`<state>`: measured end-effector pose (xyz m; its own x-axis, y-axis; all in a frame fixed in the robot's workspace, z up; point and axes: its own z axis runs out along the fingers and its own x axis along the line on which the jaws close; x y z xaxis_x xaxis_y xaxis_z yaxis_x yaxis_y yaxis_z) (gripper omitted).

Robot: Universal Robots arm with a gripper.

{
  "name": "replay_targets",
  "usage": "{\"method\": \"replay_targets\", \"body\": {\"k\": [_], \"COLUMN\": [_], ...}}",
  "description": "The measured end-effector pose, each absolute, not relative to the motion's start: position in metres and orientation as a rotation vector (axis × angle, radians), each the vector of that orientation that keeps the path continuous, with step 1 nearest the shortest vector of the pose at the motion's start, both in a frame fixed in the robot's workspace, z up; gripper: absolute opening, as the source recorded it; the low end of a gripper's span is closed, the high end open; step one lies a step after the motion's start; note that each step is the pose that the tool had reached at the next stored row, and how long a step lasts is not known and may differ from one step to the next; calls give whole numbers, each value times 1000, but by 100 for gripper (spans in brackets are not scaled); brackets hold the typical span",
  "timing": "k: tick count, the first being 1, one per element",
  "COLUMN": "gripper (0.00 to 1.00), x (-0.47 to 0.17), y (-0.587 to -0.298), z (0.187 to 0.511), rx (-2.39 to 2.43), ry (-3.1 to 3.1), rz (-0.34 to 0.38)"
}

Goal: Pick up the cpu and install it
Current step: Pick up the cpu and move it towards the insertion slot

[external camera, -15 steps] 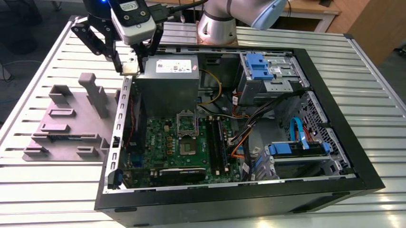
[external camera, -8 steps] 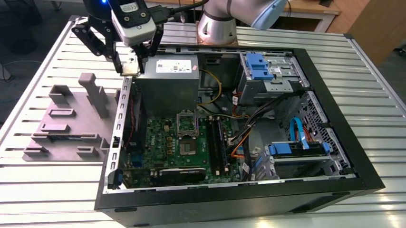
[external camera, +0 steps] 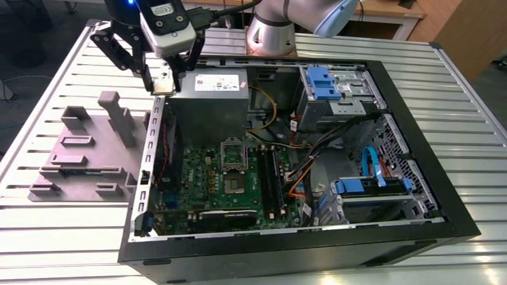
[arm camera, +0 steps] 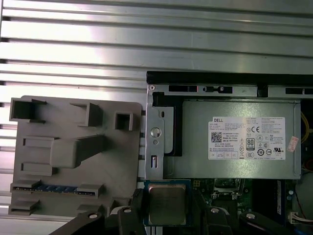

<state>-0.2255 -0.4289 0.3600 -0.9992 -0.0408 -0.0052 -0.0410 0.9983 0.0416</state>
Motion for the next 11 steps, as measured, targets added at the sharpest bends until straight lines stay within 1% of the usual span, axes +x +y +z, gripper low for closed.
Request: {"method": "replay_targets", "body": {"k": [11], "gripper": [47], "x": [-214], "y": [-429], "z": [359], "rx": [-63], "ry": [3137], "rz": [65]}}
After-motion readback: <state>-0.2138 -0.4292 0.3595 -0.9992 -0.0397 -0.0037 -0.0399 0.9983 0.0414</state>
